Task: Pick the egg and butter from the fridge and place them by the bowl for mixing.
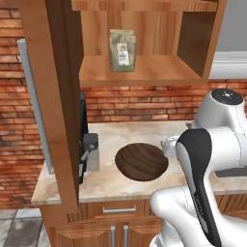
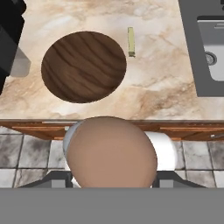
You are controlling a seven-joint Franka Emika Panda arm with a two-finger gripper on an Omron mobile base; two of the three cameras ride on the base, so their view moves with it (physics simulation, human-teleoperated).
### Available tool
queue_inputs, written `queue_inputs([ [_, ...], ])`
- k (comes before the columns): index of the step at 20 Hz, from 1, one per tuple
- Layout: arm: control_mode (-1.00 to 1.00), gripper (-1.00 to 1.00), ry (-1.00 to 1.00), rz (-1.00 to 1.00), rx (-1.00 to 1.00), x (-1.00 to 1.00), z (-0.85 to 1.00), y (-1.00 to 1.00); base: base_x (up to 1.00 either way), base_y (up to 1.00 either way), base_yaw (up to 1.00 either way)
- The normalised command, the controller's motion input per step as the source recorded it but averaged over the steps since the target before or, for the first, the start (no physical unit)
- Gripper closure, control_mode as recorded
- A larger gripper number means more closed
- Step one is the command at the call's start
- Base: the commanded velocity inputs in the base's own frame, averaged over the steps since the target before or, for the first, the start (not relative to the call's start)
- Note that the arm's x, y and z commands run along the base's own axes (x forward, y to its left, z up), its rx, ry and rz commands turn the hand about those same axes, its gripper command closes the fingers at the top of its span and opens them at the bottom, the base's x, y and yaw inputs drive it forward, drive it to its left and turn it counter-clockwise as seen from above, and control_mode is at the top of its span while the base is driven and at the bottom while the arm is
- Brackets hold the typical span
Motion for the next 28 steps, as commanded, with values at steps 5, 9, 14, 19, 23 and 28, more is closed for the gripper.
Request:
queue_inputs([
  [5, 1.00, 1.00, 0.00, 0.00, 0.00, 0.00, 0.00, 0.00, 0.00, 0.00, 0.00],
  [9, 1.00, 1.00, 0.00, 0.00, 0.00, 0.00, 0.00, 0.00, 0.01, 0.00, 0.00],
  [14, -1.00, 1.00, 0.00, -0.01, 0.01, 0.09, -0.02, -0.07, 0.07, 0.00, 0.00],
  [19, -1.00, 1.00, 0.06, -0.01, 0.08, 0.35, -0.13, -0.33, 0.00, 0.00, 0.00],
  [23, -1.00, 1.00, 0.02, -0.02, 0.02, 0.40, -0.21, -0.32, 0.00, 0.00, 0.00],
  [28, -1.00, 1.00, 0.00, -0.06, 0.00, 0.30, -0.31, -0.36, 0.00, 0.00, 0.00],
])
